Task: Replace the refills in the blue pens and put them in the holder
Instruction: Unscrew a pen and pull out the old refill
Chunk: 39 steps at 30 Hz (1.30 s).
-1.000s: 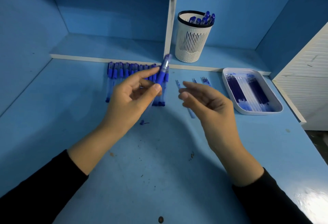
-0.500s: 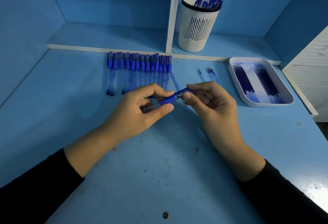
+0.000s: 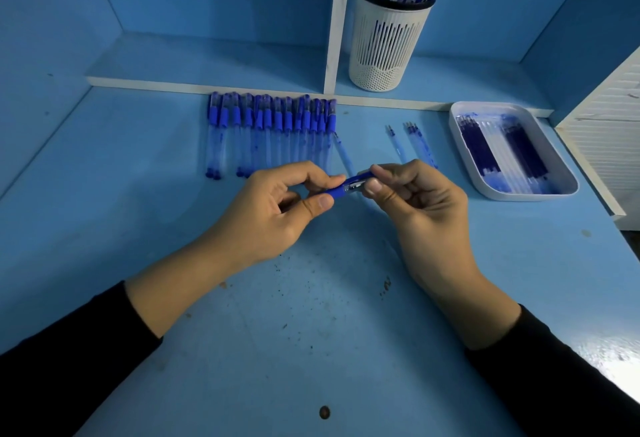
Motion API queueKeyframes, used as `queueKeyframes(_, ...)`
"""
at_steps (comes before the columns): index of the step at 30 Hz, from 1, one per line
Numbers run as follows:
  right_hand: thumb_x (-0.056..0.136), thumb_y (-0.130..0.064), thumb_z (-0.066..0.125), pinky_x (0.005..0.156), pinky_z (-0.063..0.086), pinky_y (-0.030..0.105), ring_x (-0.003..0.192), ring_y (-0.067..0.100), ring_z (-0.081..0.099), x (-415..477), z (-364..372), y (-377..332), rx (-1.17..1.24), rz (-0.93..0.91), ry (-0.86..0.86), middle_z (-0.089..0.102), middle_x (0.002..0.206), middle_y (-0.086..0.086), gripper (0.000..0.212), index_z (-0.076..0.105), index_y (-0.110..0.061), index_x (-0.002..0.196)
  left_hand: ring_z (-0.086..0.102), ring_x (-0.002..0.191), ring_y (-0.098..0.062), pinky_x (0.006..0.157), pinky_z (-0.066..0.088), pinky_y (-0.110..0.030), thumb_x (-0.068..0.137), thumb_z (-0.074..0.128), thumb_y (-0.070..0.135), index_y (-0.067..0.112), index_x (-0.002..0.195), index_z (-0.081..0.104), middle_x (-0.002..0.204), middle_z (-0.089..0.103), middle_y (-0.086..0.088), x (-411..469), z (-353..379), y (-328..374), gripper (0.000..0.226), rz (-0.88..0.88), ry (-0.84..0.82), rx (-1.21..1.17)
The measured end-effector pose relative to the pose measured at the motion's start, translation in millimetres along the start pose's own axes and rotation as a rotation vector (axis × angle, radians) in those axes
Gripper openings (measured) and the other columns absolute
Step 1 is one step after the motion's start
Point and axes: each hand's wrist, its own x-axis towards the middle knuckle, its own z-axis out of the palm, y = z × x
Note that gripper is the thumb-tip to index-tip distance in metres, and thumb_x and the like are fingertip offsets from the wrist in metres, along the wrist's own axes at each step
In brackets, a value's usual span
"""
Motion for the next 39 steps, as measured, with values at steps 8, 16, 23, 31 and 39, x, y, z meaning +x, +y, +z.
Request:
queueKeyframes(8,0.083,0.013,0.062,0.075,0.051,0.018,0.076,0.007,0.066,-2,1,3,-0.01,-0.024,0.007,0.073,0.08,-0.006,0.023,0.056,-0.007,0.073,0.031,0.046,-0.012,0.046,0.029,-0.022,0.092,0.063,0.005,0.043,0.096,0.069,0.106,0.063,-0.022,0,0,0,0.039,0.012,-0.016,0.029)
queueKeyframes(16,0.084,0.013,0.06,0.078,0.052,0.024,0.075,0.014,0.064,5,-11,4,0.065,-0.052,0.09,0.071,0.083,-0.001,0.021,0.055,-0.006,0.076,0.035,0.061,-0.006,0.06,0.031,-0.013,0.096,0.051,0.014,0.036,0.133,0.054,0.072,0.036,0.01,1,1,-4,0.043,0.109,-0.07,0.228)
queueKeyframes(23,0.082,-0.002,0.067,0.081,0.053,0.025,0.078,0.013,0.067,13,-10,-7,0.118,-0.037,0.117,0.072,0.079,-0.001,0.011,0.062,-0.012,0.082,0.039,0.055,-0.006,0.058,0.034,-0.011,0.093,0.061,0.022,0.03,0.128,0.062,0.084,0.057,0.016,-4,-2,-3,0.036,0.098,0.103,0.167)
queueKeyframes(31,0.084,0.003,0.068,0.078,0.051,0.022,0.077,0.013,0.066,7,-13,-4,-0.471,-0.137,-0.131,0.071,0.084,0.001,0.019,0.069,-0.012,0.094,0.059,0.071,-0.012,0.066,0.046,-0.017,0.088,0.071,0.016,0.021,0.115,0.071,0.1,0.072,0.012,-1,-10,5,0.028,0.157,0.232,0.2)
queueKeyframes(39,0.083,-0.008,0.07,0.076,0.043,0.014,0.081,0.008,0.055,7,-6,10,-0.915,-0.36,-0.259,0.064,0.088,0.0,0.015,0.07,-0.01,0.097,0.068,0.098,0.001,0.089,0.051,-0.014,0.082,0.077,0.012,0.015,0.111,0.072,0.105,0.071,0.01,4,-20,2,0.029,0.163,0.353,0.267)
